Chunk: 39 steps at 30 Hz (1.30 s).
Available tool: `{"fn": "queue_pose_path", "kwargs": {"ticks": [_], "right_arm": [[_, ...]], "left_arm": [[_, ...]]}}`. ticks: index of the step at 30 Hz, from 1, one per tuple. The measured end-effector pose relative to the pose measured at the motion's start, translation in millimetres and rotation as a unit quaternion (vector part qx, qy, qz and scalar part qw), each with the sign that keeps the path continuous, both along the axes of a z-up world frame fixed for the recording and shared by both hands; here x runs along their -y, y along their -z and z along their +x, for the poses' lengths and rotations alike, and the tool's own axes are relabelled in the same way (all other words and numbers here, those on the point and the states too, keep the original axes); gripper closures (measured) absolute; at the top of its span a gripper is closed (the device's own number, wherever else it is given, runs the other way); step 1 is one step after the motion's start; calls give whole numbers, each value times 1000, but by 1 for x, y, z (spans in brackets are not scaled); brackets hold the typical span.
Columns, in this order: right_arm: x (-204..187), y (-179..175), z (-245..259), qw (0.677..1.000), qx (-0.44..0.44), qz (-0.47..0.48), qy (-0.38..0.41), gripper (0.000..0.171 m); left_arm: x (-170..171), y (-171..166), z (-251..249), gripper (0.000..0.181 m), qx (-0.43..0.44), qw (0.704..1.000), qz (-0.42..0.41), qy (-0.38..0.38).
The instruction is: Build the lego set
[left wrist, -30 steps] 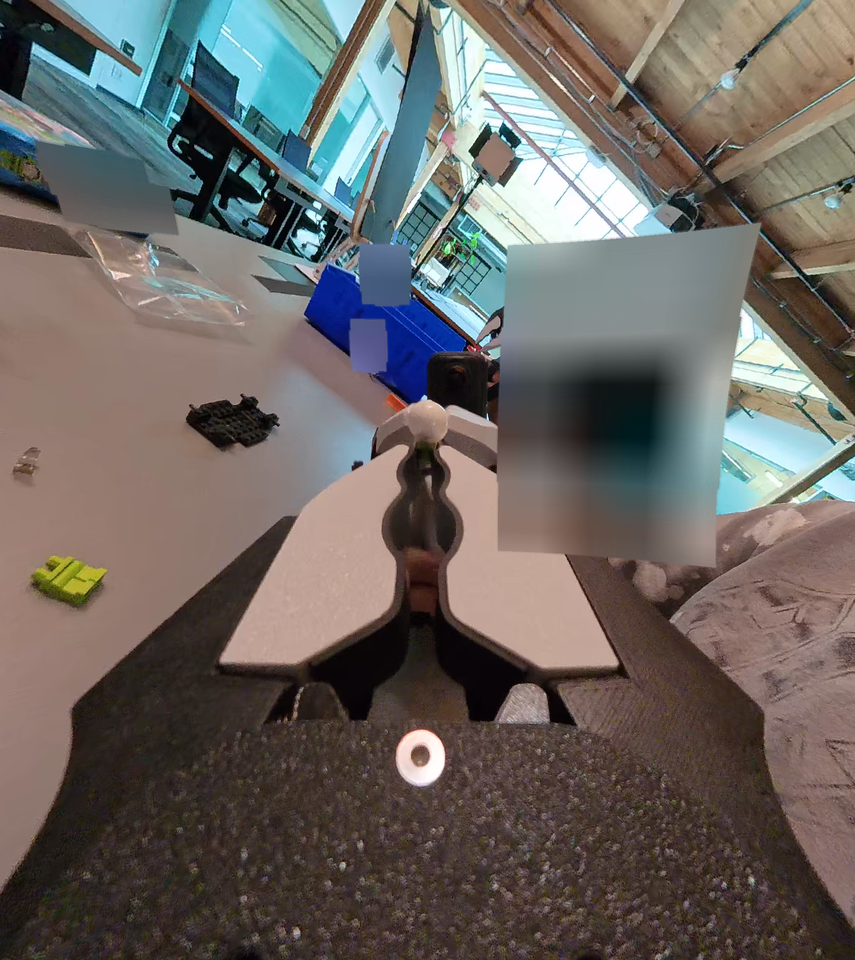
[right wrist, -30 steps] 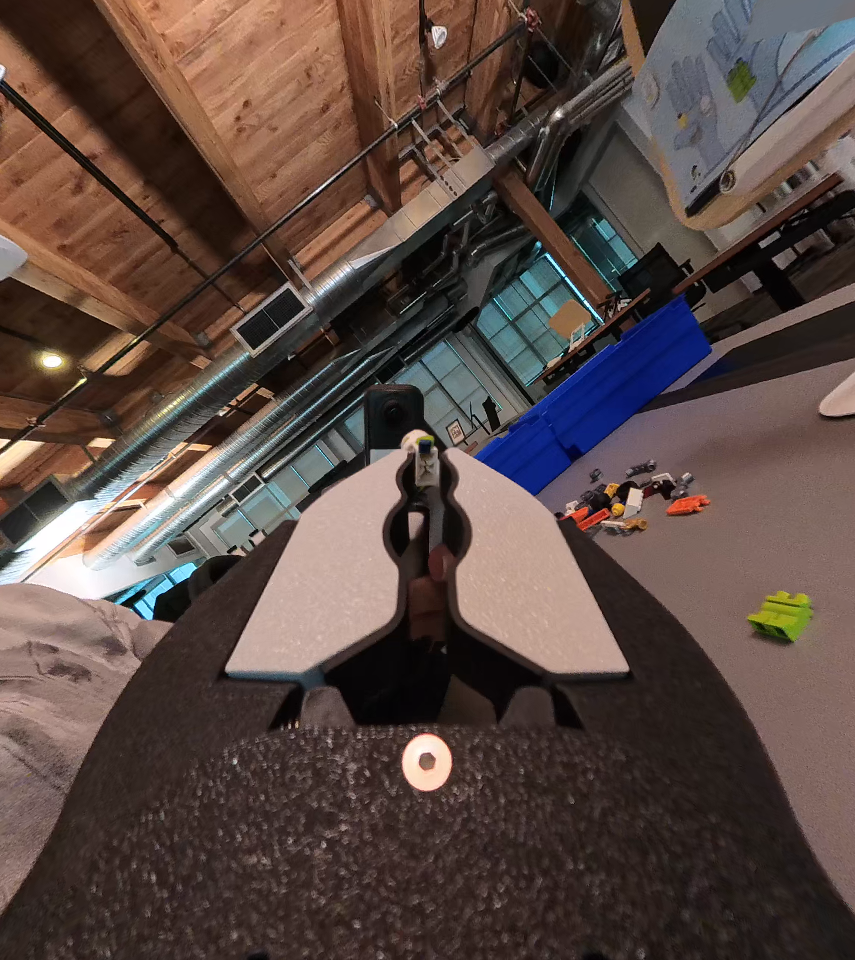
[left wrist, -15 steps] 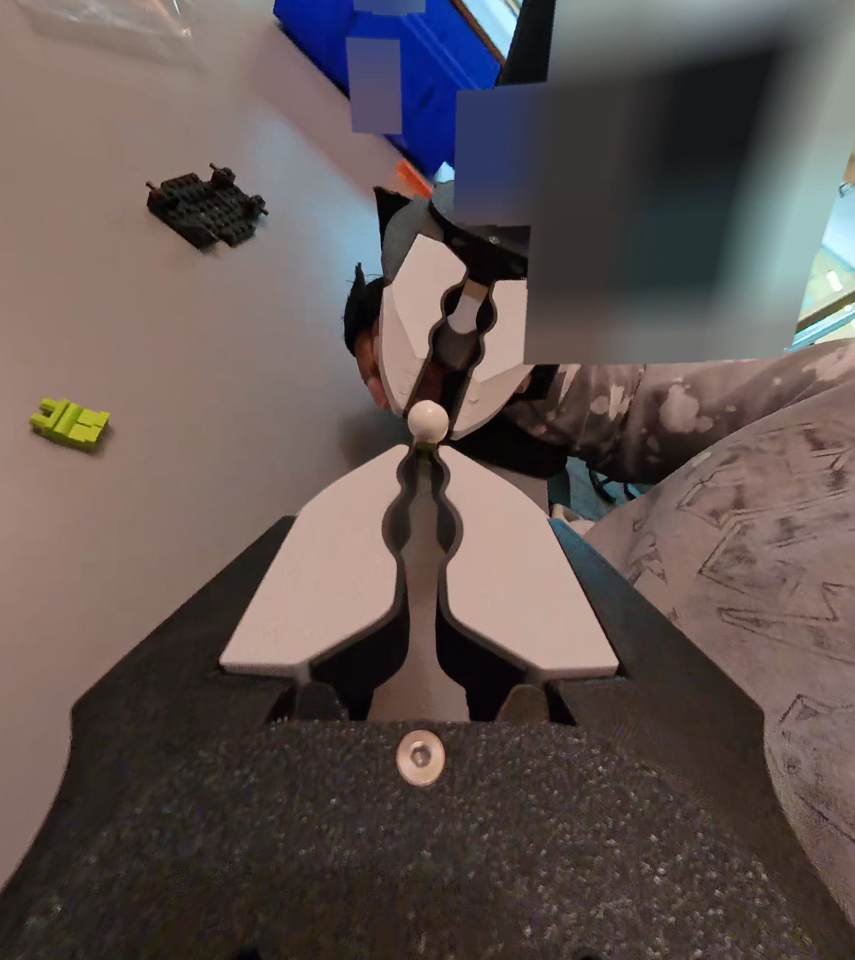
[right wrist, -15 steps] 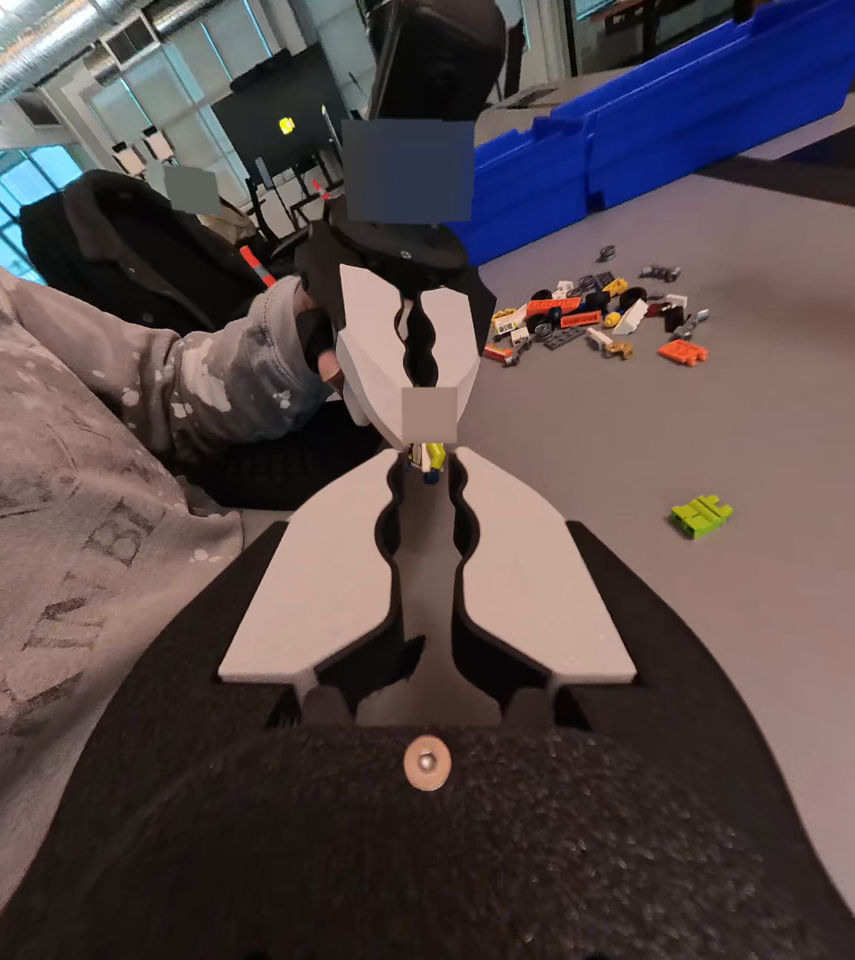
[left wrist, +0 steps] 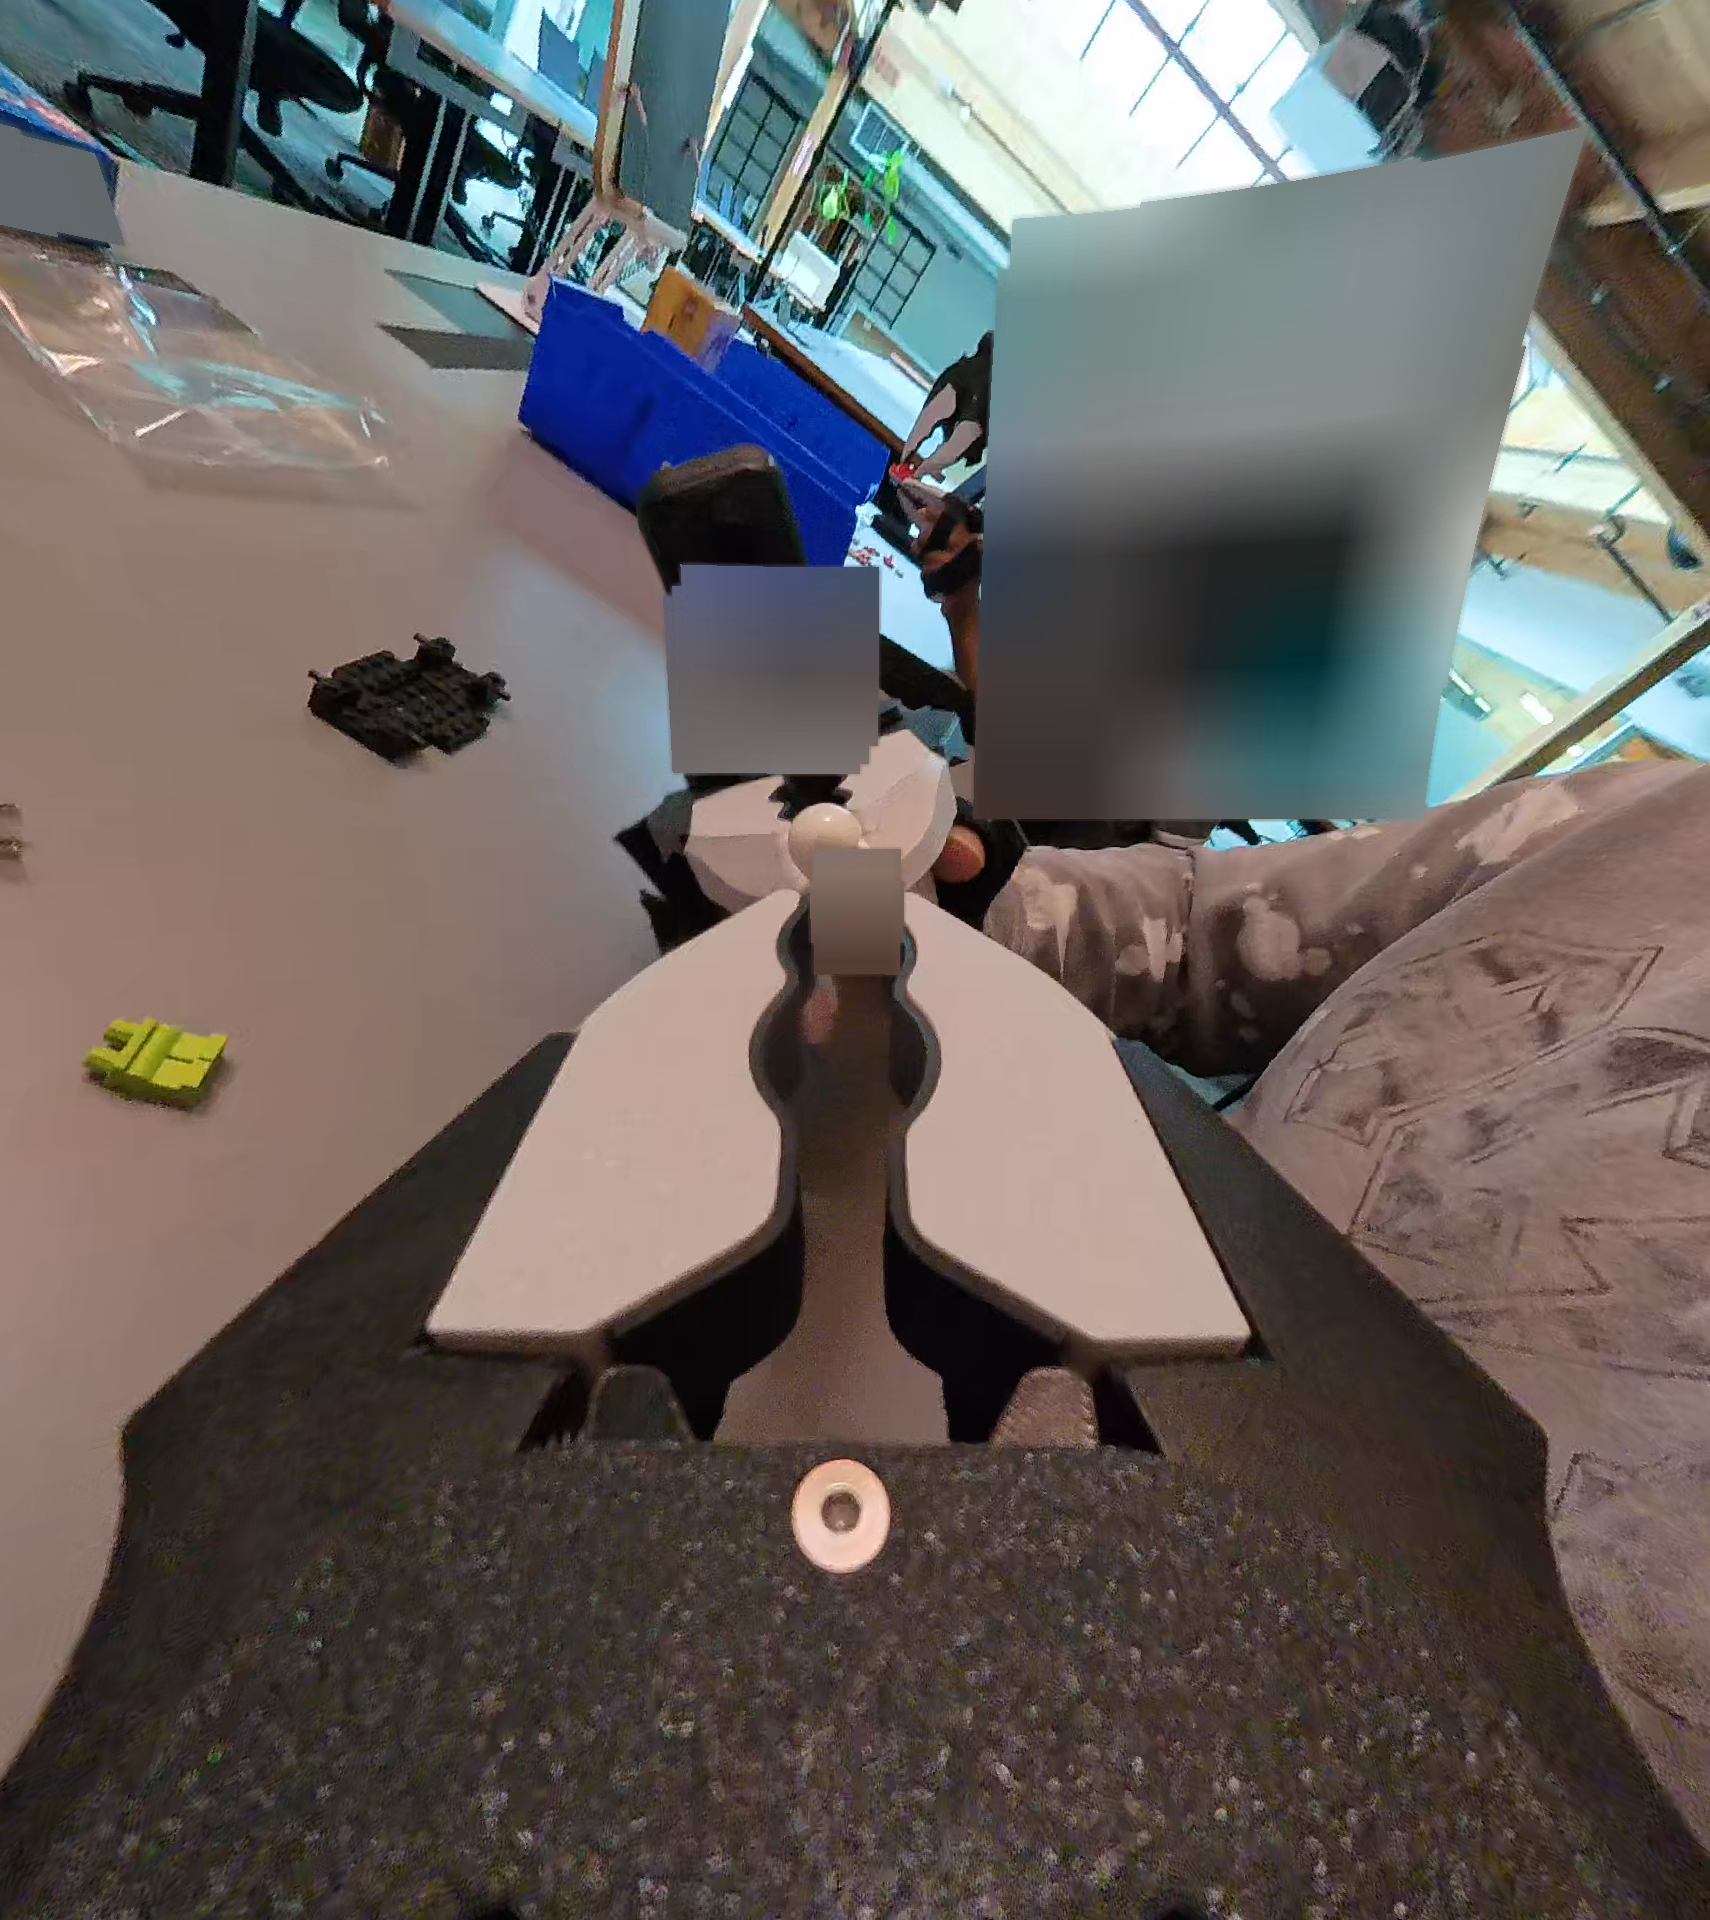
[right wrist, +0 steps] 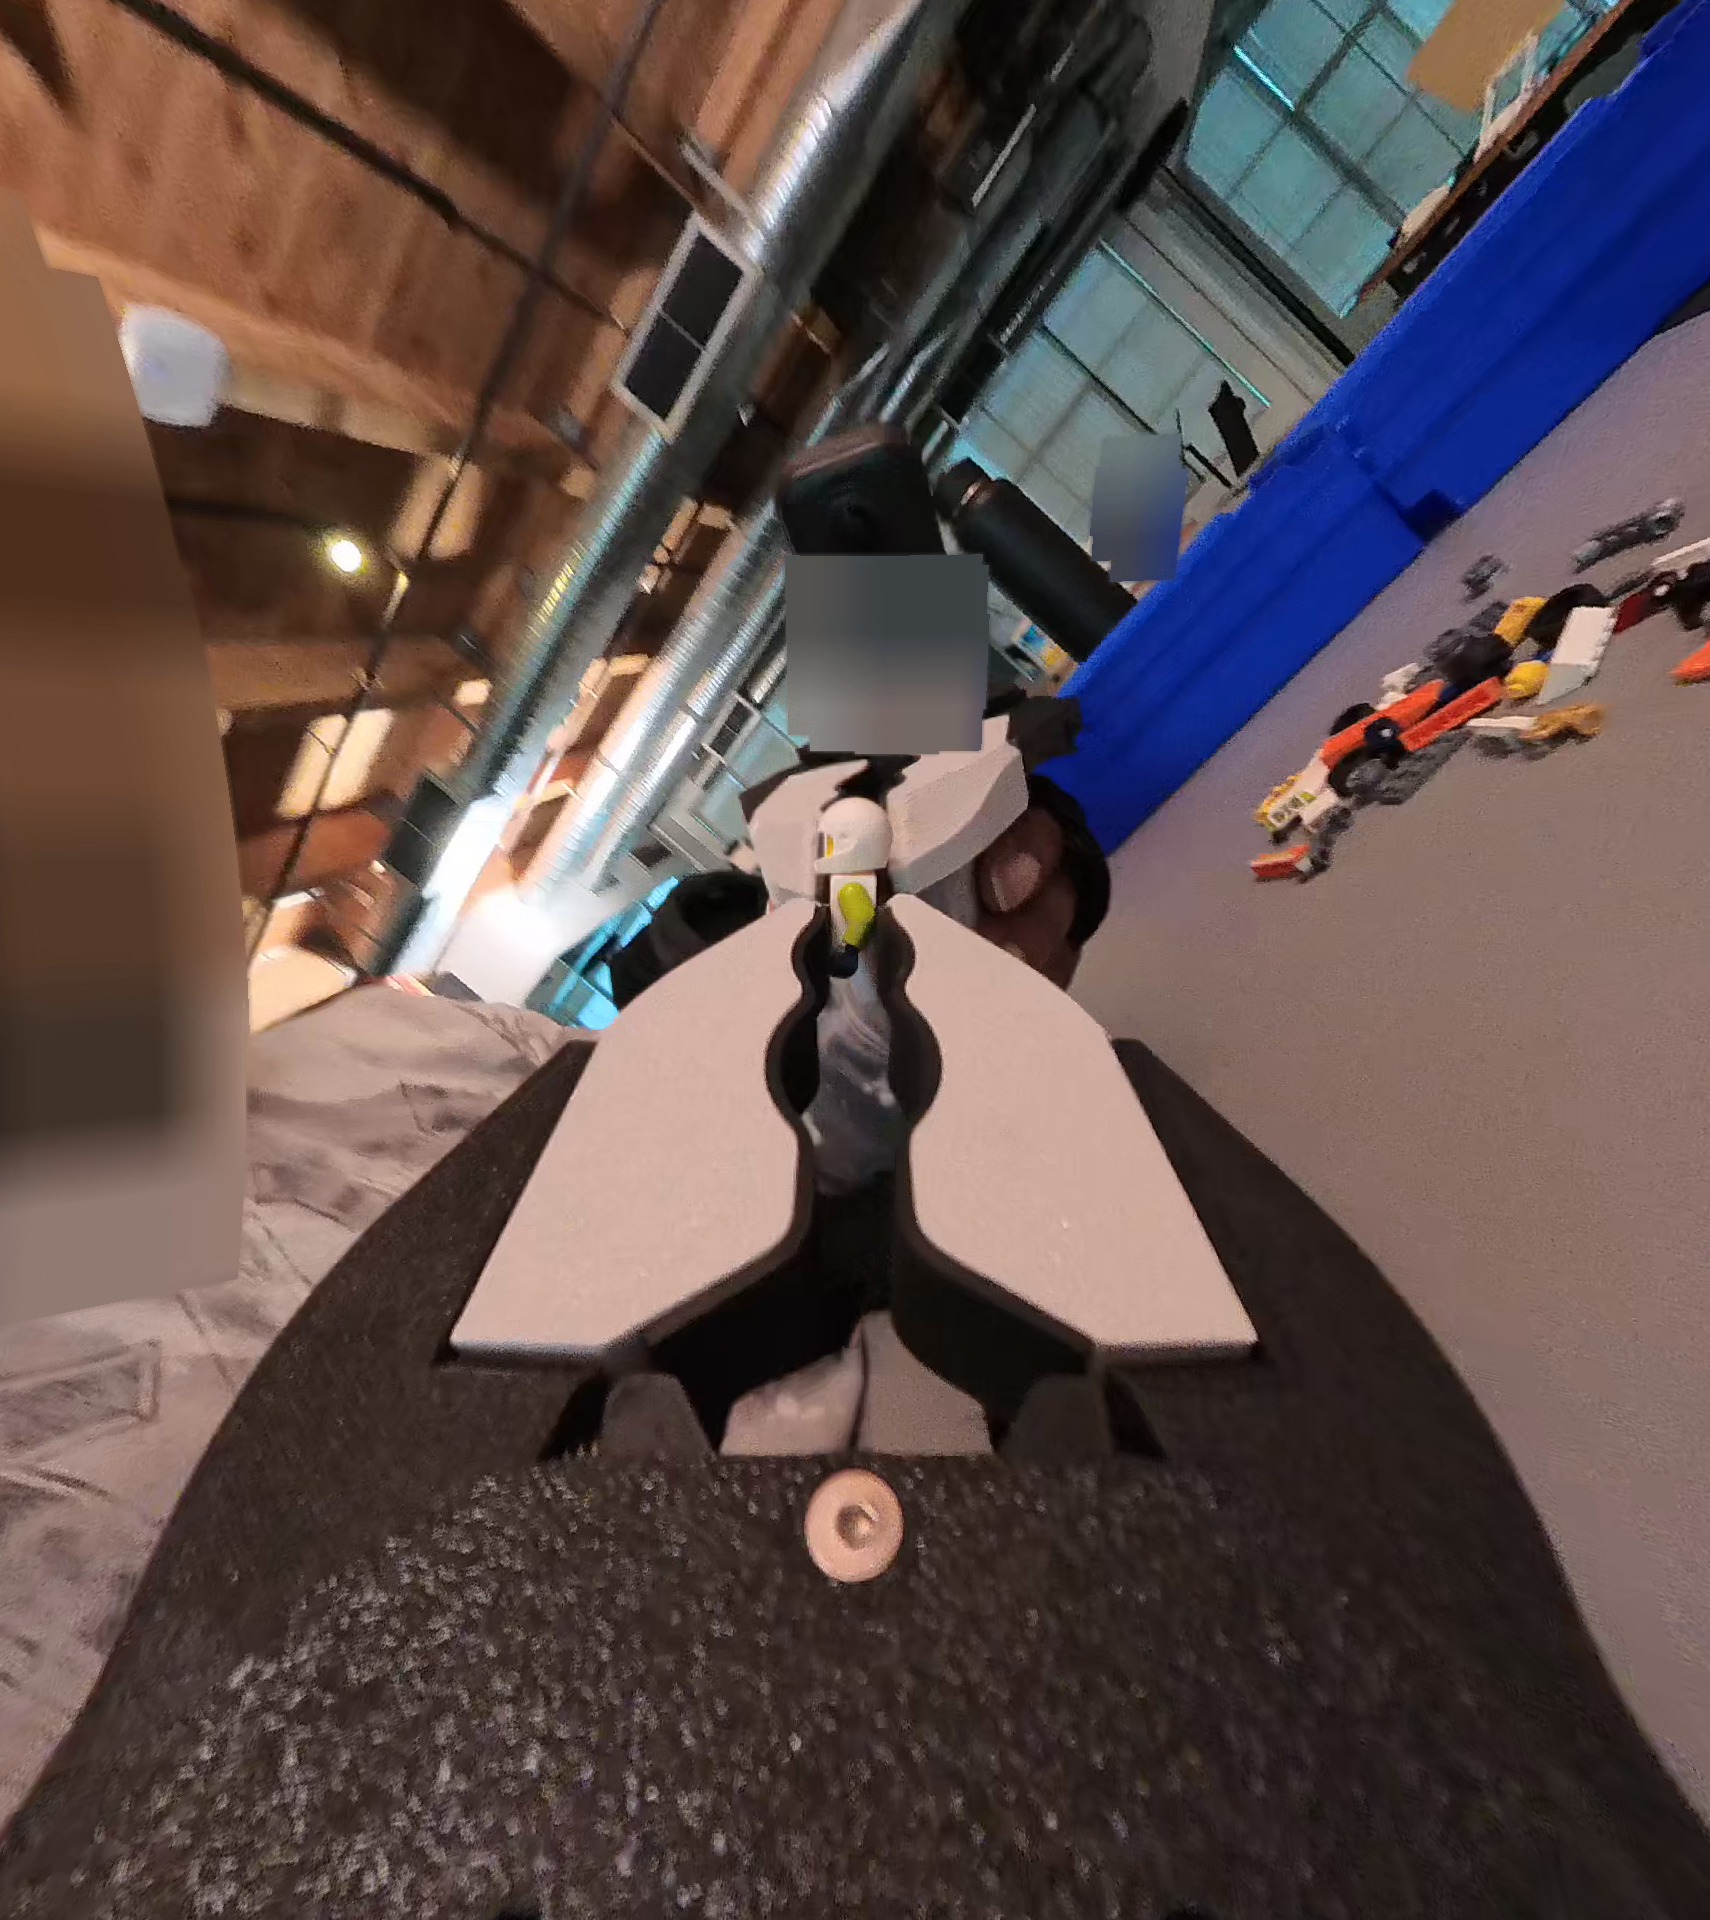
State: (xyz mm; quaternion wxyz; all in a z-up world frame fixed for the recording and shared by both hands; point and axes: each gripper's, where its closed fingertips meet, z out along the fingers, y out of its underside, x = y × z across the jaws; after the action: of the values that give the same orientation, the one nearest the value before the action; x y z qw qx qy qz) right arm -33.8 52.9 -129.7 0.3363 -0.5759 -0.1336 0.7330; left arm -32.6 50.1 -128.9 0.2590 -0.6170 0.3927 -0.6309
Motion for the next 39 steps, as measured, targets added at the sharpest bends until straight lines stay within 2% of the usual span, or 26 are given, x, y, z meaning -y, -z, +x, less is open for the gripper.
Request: {"fn": "queue_pose_path", "kwargs": {"ticks": [6,11,16,20,22,24,27,32,39], "right_arm": [[-2,-4,-3,999,-46,-22,6,164],[-5,-1,-2,999,-36,-15,24,164],[-8,5,-3,999,2,-5,35,162],[-16,15,7,992,98,47,67,163],[-23,25,17,976,177,84,91,162],[-34,41,29,946,273,127,121,161],[-47,63,39,899,385,165,125,156],[-72,79,45,871,449,169,108,150],[-130,109,67,790,585,152,104,148]], "left_arm": [[-1,-4,1,170,17,1000,-15,-8],[-4,-1,2,172,12,999,-25,-22],[-7,6,0,173,-6,1000,-18,-22],[-24,10,-11,173,-25,998,25,-57],[-39,13,-21,173,-35,995,40,-87],[-53,17,-31,173,-41,992,39,-112],[-68,27,-42,174,-60,988,52,-135],[-84,50,-60,174,-108,979,75,-156],[-77,66,-52,174,-123,979,82,-142]]}}
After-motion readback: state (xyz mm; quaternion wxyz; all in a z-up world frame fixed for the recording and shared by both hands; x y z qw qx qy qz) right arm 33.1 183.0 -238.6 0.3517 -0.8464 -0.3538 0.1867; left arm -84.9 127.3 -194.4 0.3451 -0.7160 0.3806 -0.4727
